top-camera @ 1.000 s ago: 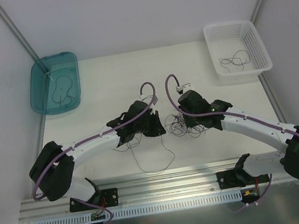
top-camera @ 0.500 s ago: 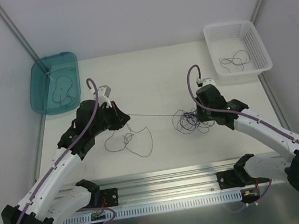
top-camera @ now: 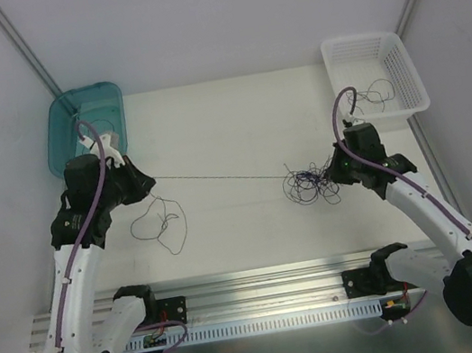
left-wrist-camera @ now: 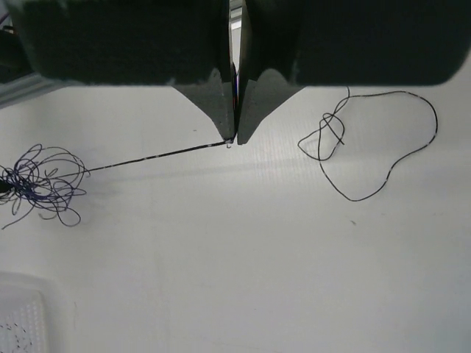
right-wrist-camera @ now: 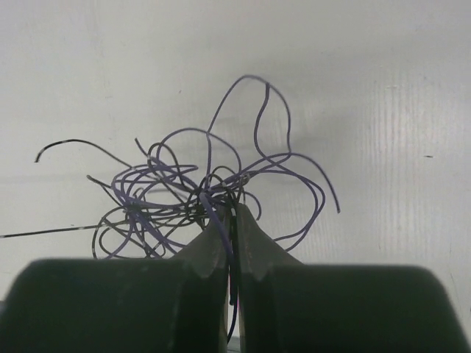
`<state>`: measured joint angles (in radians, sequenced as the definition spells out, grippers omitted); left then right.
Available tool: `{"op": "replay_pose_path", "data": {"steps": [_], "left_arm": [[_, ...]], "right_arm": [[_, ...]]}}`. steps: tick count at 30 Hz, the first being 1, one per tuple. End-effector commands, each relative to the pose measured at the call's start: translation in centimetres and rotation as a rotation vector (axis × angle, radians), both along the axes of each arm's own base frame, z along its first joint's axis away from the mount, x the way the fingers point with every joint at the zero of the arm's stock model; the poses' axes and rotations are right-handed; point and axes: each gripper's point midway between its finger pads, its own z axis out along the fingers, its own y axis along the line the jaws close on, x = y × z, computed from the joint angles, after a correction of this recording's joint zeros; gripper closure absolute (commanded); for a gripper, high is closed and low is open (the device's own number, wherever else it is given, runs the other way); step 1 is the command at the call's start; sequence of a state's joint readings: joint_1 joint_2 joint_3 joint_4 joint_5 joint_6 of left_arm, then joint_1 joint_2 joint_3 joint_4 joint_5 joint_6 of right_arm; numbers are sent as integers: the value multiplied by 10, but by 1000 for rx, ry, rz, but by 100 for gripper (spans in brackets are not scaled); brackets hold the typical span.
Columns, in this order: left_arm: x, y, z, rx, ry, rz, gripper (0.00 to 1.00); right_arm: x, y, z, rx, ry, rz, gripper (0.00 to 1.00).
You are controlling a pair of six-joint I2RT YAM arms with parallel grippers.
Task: Untangle the cables
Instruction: Untie the cable.
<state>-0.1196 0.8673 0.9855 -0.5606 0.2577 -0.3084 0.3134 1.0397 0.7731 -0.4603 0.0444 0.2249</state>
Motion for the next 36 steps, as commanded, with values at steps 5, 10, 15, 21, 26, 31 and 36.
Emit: {"op": "replay_pose_path", "data": {"steps": [5,10,15,21,26,31,36], "left_arm": [[15,101,40,164,-116,361,100],[17,109,30,175,-86,375,100],[19,66,-4,39,-27,156,100],[3,31,-48,-51,55,2,100],[-9,23,-63,-56,68,-46,100],[-12,23,-73,-49,41,-52,100],[-10,24,-77,-36,4,-52,100]], "right_arm": [[-31,-88,-28,-125,153,-274,99],[-28,-91,-16,-85,126,-299,99],[-23,-72,-19,-37,134,-197,97],[-28,-38,-30,-115,187,-18,57],[-27,-22,3,-245,87,45,35],[-33,26,34,-201,-27,135,35],[-44,59,20,-196,1,189,37]]}}
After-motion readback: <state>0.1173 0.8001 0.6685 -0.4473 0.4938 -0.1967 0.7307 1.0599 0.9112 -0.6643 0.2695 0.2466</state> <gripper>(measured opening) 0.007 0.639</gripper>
